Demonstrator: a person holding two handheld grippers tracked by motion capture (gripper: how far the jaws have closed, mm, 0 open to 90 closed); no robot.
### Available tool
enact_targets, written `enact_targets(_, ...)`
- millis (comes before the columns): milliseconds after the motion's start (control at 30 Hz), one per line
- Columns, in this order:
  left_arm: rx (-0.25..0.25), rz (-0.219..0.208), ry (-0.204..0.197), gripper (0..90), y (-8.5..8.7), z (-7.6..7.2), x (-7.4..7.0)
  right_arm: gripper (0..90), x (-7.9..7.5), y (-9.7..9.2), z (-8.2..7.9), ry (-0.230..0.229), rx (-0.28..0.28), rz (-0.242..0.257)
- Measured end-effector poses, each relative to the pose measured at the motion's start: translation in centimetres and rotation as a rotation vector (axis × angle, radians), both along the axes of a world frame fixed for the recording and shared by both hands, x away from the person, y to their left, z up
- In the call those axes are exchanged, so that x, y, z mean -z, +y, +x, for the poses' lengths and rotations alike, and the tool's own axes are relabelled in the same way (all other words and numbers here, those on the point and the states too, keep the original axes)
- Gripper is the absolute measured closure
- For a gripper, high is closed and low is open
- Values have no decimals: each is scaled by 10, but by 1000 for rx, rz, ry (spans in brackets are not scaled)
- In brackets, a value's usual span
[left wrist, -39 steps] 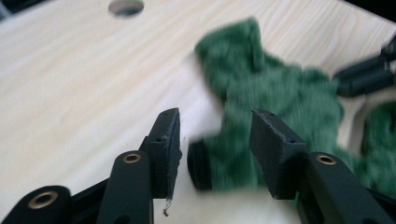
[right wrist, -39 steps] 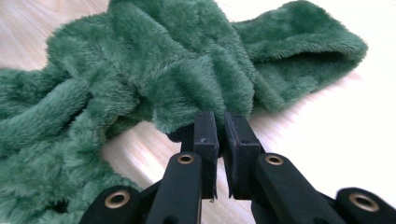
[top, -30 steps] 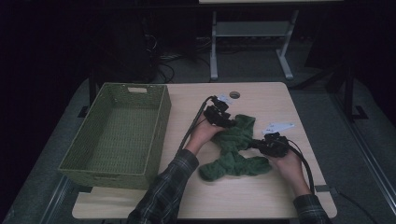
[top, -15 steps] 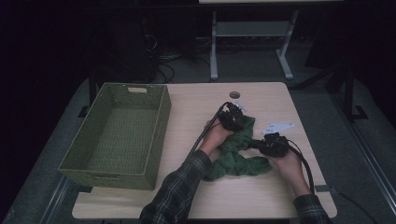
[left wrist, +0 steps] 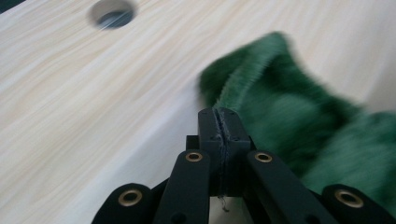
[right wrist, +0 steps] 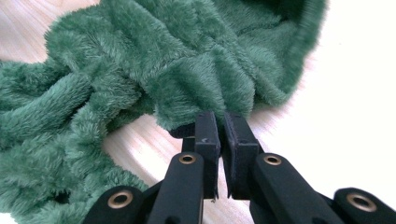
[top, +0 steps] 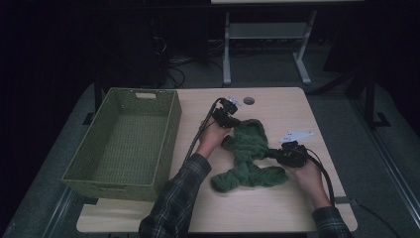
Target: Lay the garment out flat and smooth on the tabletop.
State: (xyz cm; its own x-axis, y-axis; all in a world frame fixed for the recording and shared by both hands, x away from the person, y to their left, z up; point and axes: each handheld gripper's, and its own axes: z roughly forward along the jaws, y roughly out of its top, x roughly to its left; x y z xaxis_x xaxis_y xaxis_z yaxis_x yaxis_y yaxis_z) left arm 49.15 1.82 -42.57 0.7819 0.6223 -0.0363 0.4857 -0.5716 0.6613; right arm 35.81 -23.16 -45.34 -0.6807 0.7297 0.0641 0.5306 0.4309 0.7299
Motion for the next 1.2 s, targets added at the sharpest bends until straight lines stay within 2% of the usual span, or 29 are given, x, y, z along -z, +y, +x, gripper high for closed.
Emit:
enact_targets(67, -31, 23, 1, 895, 8, 3, 7, 853, 0, 0, 0, -3, -2, -3)
enact_targets(100, -38, 29, 14, 895, 11, 4, 11, 853, 1, 0, 1, -3, 0, -3)
enact_targets(200, -36, -6, 34, 886, 17, 4, 19, 852, 1, 0, 1, -3, 2, 1)
enact_targets(300, -32, -38, 37, 818, 19, 0, 17, 821, 0, 0, 1, -10, 8, 16)
enact_targets(400, -34, -71, 23, 696, 23, -6, 8, 720, -3, -4, 0, -25, 16, 35)
enact_targets(467, -33, -72, 3, 636, 29, -12, 0, 638, -6, -7, -1, -30, 25, 52)
enact_targets(600, -43, -116, -12, 544, 40, -28, -14, 583, -13, -11, -5, -42, 37, 90)
enact_targets(667, -34, -123, -17, 514, 46, -39, -17, 566, -16, -14, -8, -47, 32, 94)
enact_targets(800, -32, -156, -12, 478, 55, -61, -16, 547, -17, -17, -17, -27, 30, 89)
enact_targets(1000, -18, -198, -4, 440, 71, -89, -10, 548, -17, -15, -27, -27, 18, 95)
enact_targets(1167, -10, -175, -24, 386, 82, -106, -7, 536, -14, -12, -32, -15, 12, 84)
enact_targets(1200, -8, -182, -22, 376, 83, -112, -6, 535, -14, -12, -34, -14, 12, 84)
